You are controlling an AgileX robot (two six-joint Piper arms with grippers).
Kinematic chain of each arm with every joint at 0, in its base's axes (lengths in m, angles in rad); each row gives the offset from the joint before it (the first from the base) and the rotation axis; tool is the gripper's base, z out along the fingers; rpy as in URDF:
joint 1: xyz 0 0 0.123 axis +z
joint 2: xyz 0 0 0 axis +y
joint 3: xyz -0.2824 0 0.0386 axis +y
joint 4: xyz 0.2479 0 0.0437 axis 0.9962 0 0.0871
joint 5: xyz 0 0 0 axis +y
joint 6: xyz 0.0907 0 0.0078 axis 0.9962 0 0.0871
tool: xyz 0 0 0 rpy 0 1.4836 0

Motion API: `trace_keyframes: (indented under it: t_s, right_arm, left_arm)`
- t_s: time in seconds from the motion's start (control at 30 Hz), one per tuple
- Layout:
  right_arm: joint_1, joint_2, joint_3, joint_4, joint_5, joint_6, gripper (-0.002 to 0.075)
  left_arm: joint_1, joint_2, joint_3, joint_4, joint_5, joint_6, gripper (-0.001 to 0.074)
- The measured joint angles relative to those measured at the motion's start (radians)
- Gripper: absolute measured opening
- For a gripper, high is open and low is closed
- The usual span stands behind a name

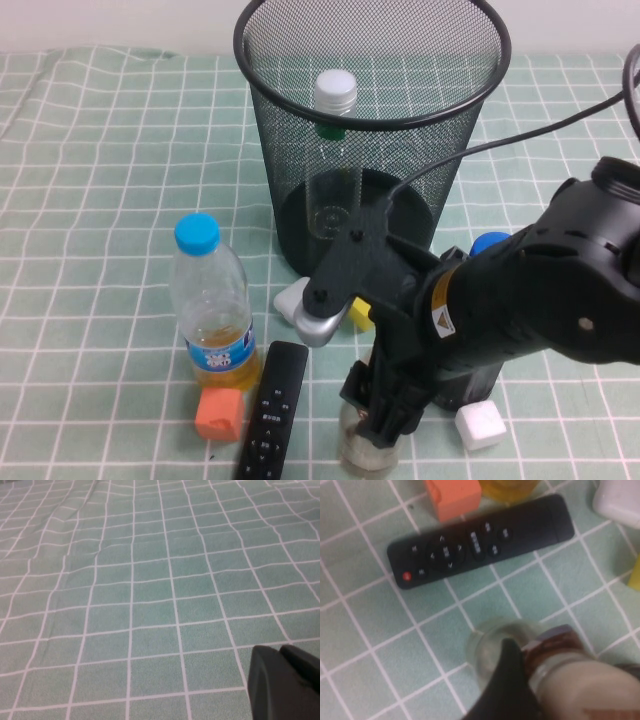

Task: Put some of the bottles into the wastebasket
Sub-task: Pick up a bottle from the table with right arm, then place the bottle in the trash can

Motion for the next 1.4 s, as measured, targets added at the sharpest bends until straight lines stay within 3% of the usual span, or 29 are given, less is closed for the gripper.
trace_keyframes:
  t_s: [0.33, 0.57, 0.77, 0.97, 1.17, 1.4]
  right_arm:
    - [0.000, 0.015, -0.001, 0.000, 0.047, 0.000, 0.0316]
    - [0.000, 0.015, -0.037, 0.008, 0.083, 0.031, 0.0313]
    - [0.000, 0.013, -0.256, -0.029, 0.238, 0.172, 0.0313]
    - [-0.012, 0.015, -0.491, -0.201, 0.348, 0.343, 0.0313]
    - [-0.127, 0.050, -0.775, -0.197, 0.399, 0.327, 0.0312]
    - [-0.353, 0.135, -1.035, -0.080, 0.403, 0.262, 0.0311]
  left_arm:
    - [0.000, 0.000, 0.000, 0.000, 0.000, 0.000, -0.0004]
    - [0.000, 0.000, 0.000, 0.000, 0.000, 0.000, -0.0004]
    - [0.000, 0.000, 0.000, 0.000, 0.000, 0.000, -0.0004]
    - [0.000, 0.000, 0.000, 0.000, 0.000, 0.000, -0.0004]
    - [0.000, 0.000, 0.000, 0.000, 0.000, 0.000, -0.0004]
    - [0.000, 0.000, 0.000, 0.000, 0.000, 0.000, -0.0004]
